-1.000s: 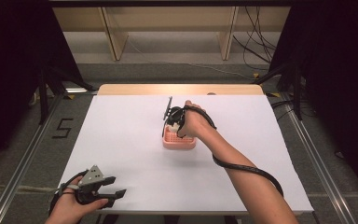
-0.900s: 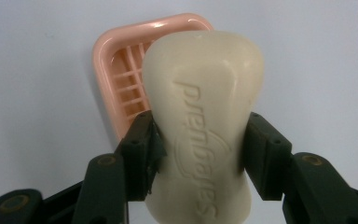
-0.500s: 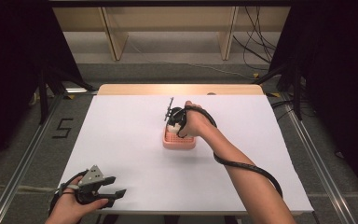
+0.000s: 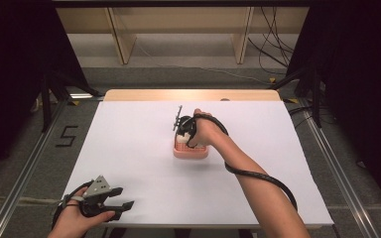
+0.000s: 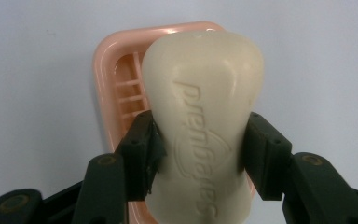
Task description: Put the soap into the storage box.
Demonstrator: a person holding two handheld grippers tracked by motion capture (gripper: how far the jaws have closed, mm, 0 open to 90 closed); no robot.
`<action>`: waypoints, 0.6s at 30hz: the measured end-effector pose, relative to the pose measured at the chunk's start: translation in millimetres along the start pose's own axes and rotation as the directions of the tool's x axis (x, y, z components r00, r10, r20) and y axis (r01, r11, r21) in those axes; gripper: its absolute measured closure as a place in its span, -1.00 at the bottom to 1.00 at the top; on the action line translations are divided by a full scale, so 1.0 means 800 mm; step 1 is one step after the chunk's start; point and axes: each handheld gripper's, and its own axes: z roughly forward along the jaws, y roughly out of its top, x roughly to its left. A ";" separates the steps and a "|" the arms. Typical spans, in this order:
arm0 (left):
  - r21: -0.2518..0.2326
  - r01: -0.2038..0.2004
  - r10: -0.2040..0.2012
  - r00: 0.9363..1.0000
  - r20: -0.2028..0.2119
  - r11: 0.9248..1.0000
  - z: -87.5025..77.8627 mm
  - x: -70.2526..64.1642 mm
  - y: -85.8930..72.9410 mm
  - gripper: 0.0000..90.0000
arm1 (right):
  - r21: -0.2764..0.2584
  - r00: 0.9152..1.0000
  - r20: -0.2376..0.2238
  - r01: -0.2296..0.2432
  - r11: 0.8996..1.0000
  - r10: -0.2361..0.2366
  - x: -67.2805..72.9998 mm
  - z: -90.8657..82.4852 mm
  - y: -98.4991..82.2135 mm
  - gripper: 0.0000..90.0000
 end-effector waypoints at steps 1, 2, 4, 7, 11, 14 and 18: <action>0.000 -0.009 0.009 1.000 0.003 1.000 0.000 0.001 0.000 -0.19 | -0.005 1.000 0.000 0.003 1.000 -0.003 -0.001 0.001 0.000 0.12; 0.000 -0.001 0.001 1.000 0.003 1.000 0.000 0.000 0.000 -0.19 | -0.005 1.000 0.000 0.003 1.000 -0.003 -0.001 0.001 0.000 0.12; 0.000 0.007 -0.007 1.000 0.003 1.000 0.000 0.000 0.000 -0.19 | -0.013 1.000 -0.008 -0.010 1.000 0.010 -0.001 0.004 0.001 0.12; 0.003 0.056 -0.056 0.998 0.004 0.998 0.000 -0.004 -0.001 -0.19 | 0.001 0.999 0.000 -0.039 0.999 0.039 0.001 0.005 0.002 0.12; 0.001 0.060 -0.060 0.998 0.007 0.998 0.000 -0.004 -0.001 -0.19 | -0.007 0.997 -0.019 -0.073 0.997 0.073 0.002 0.009 0.001 0.12; -0.007 0.050 -0.050 0.999 0.021 0.999 0.000 -0.003 -0.001 -0.19 | -0.007 0.998 -0.016 -0.063 0.998 0.063 0.002 0.011 0.001 0.12; -0.006 0.051 -0.050 0.998 0.022 0.999 0.000 -0.004 -0.001 -0.19 | -0.001 0.996 -0.025 -0.087 0.996 0.087 0.003 0.014 -0.001 0.12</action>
